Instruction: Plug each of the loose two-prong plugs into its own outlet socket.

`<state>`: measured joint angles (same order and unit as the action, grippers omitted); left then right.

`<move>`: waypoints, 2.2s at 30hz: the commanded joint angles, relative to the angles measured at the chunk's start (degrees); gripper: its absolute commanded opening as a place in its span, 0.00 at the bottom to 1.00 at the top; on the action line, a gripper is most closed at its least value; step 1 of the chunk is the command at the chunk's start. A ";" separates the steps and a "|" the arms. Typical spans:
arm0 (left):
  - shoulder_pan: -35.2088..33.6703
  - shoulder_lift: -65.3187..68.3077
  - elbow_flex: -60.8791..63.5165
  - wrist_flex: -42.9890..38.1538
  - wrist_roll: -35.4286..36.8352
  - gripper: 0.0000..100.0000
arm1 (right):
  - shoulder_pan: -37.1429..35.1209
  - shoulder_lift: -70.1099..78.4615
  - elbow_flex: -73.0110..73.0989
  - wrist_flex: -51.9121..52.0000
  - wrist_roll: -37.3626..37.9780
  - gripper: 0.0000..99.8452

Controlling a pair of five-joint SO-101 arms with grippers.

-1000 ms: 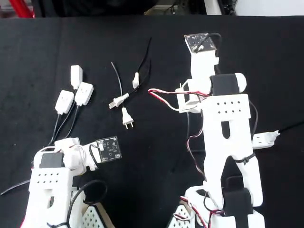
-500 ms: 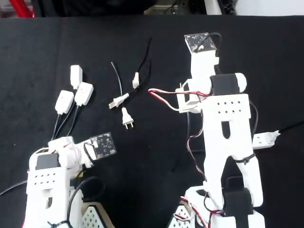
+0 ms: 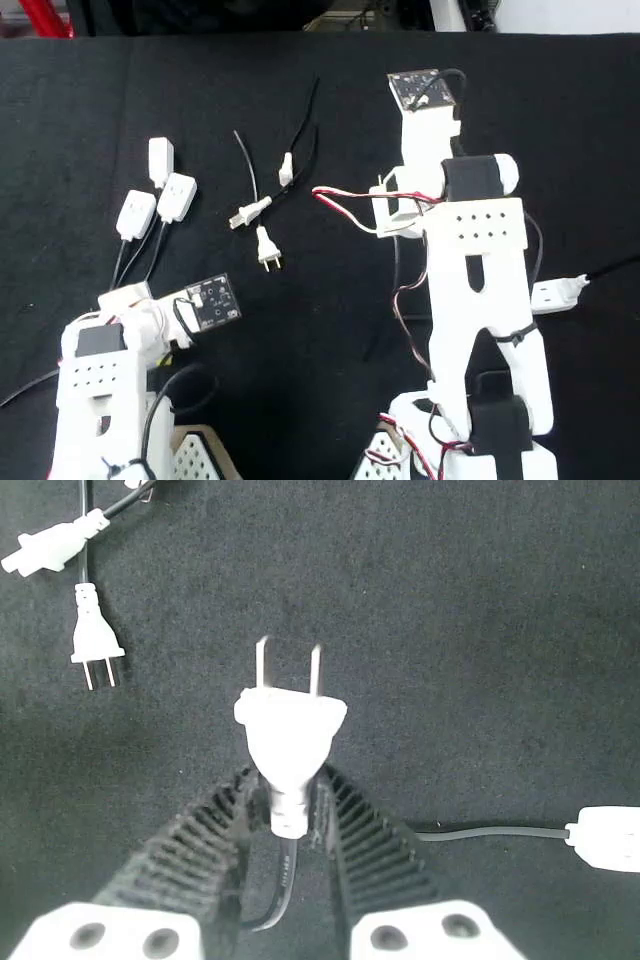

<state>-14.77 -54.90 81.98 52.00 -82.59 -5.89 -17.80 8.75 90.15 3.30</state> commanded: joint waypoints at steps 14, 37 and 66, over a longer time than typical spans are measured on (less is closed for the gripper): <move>3.21 27.87 -22.73 13.36 1.76 0.05 | 0.62 -1.27 4.79 -5.36 0.35 0.01; 34.86 36.13 -33.10 10.46 30.86 0.04 | 2.64 -1.45 15.08 -14.15 16.79 0.01; 19.30 47.74 -41.54 1.76 21.71 0.28 | 3.25 -1.45 16.04 -14.24 18.02 0.01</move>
<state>6.42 -9.63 38.99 58.51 -60.44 -3.16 -17.80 24.92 76.70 20.79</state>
